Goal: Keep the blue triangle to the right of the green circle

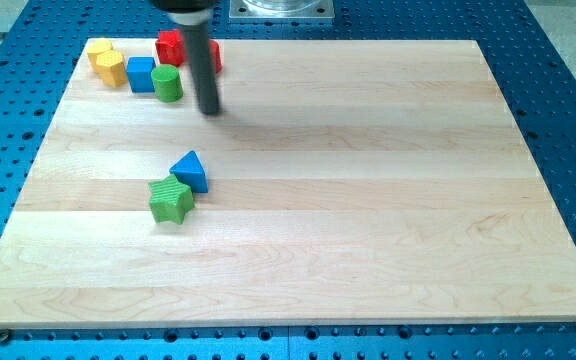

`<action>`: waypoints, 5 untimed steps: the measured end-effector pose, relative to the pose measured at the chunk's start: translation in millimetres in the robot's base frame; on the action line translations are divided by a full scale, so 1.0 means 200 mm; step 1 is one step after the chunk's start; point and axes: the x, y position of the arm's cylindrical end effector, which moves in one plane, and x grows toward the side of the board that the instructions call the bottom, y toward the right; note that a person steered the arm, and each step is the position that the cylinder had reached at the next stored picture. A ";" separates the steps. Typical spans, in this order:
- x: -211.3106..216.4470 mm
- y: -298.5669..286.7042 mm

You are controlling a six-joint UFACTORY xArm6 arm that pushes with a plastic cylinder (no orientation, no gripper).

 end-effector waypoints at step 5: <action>0.64 -0.35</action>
